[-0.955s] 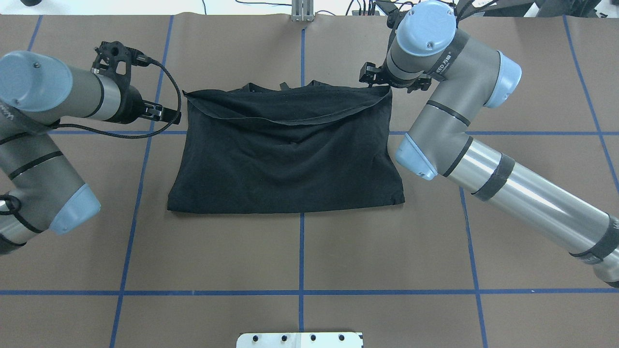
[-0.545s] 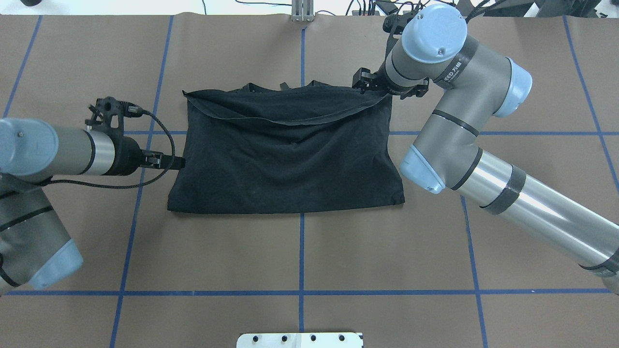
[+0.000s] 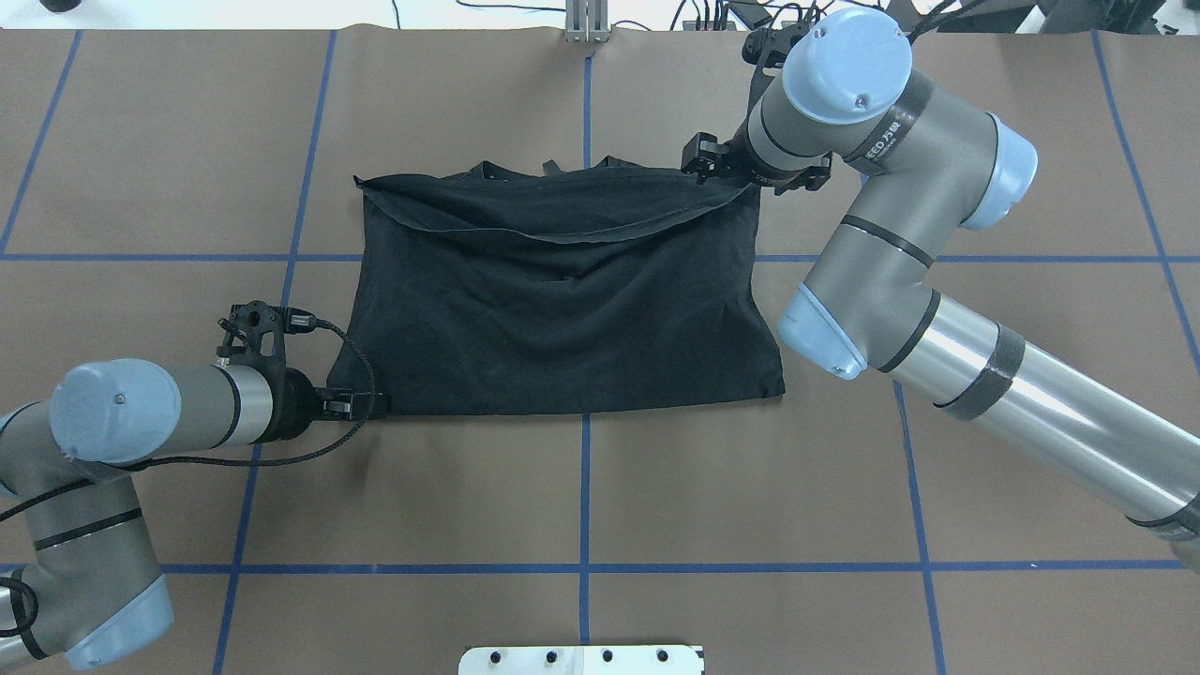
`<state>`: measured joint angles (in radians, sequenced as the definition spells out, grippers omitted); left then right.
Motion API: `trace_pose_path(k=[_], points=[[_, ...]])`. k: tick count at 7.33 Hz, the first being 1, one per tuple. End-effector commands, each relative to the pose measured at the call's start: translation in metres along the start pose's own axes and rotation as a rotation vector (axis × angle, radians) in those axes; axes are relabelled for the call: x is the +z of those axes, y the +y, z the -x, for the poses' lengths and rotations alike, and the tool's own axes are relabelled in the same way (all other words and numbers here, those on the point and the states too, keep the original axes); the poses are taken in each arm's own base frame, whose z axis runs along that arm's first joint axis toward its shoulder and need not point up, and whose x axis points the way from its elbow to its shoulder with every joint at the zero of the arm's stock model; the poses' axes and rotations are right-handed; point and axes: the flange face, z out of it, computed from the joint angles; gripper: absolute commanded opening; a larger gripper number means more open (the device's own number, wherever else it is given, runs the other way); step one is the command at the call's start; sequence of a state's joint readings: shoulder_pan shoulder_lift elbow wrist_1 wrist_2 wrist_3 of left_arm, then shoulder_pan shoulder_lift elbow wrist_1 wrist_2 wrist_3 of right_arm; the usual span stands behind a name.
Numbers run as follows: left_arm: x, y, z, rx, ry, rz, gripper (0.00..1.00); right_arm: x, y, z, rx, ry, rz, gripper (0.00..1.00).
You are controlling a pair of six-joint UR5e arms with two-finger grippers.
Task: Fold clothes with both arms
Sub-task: 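Lower the left gripper to the folded shirt's side nearest it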
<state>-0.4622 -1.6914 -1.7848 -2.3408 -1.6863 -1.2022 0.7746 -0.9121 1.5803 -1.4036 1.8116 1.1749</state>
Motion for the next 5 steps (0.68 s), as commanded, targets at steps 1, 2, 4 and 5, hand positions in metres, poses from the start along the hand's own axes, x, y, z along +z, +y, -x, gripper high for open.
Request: trace_pose_path(k=[1,2,4,5], points=[[0.0048,0.0074,0.0036,-0.007,-0.012,0.006,0.88,-0.0005,0.0018,-0.0012,-0.001,-0.002,0.0,1.0],[0.0056,0.0084,0.0061,-0.007,-0.017,0.01,0.77,0.0,0.0023,-0.0027,0.002,-0.001,0.001,1.0],[0.0031,0.0096,0.0101,0.001,-0.019,0.013,0.51,0.0005,0.003,-0.0024,0.001,0.001,0.001,1.0],[-0.0026,0.0051,0.0075,0.0,-0.01,0.005,0.51,-0.001,0.0034,-0.0024,0.001,-0.002,0.0,1.0]])
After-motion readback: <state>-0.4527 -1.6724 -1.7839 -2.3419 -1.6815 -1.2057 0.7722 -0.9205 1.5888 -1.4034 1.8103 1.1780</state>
